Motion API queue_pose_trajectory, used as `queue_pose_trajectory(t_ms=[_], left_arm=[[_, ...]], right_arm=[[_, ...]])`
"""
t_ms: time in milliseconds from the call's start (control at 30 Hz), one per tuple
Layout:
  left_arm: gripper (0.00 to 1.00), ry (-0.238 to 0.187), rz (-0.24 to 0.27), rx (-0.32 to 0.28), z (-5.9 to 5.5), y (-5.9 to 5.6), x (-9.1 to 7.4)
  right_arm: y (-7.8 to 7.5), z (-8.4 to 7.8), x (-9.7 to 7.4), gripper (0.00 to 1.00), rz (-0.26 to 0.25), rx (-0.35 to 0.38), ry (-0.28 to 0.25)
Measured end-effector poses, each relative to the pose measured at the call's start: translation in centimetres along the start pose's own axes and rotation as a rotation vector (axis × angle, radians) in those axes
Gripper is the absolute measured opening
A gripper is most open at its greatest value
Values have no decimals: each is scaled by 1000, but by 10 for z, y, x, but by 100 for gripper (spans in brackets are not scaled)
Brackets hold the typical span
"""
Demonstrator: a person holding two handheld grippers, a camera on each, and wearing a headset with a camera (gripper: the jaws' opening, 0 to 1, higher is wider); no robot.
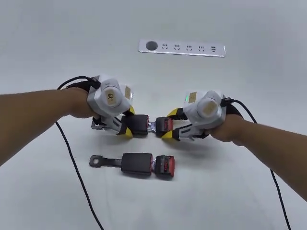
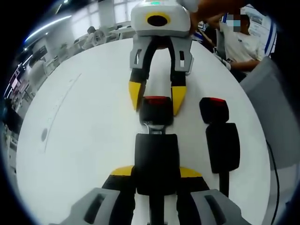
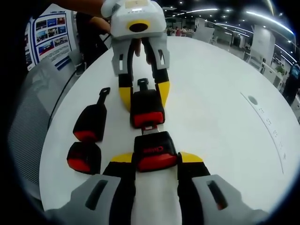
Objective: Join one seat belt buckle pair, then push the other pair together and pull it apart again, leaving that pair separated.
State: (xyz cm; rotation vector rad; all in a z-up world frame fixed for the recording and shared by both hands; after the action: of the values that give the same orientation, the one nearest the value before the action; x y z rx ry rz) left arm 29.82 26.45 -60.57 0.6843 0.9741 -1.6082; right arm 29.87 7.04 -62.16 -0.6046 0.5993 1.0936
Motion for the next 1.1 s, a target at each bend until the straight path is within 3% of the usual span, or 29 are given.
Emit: queue_pose_trajectory(t_ms=[200, 500, 1100], left_arm=[[34, -16, 0, -2, -2, 1, 0], [34, -39, 3, -10, -4, 3, 0], [34, -52, 5, -11, -5, 1, 1]], right_arm=[[2, -4, -5, 33, 9, 0, -4], [-7, -20, -18, 33, 3, 3, 0], [-16, -50, -44, 34, -20, 36, -8]])
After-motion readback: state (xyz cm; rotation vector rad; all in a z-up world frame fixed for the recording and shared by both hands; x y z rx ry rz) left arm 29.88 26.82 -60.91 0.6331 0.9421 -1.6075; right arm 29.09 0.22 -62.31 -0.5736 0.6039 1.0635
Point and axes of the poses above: the centre of the closed fingertips' face, and the gripper's own axes: x roughly forward along the fingers, y roughly to its left, z roughly out of its top, the point moved 10 cm from there along -x, roughly backward along the fingers, and after that the axes turned 15 degrees about -z, right-handed, at the moved point
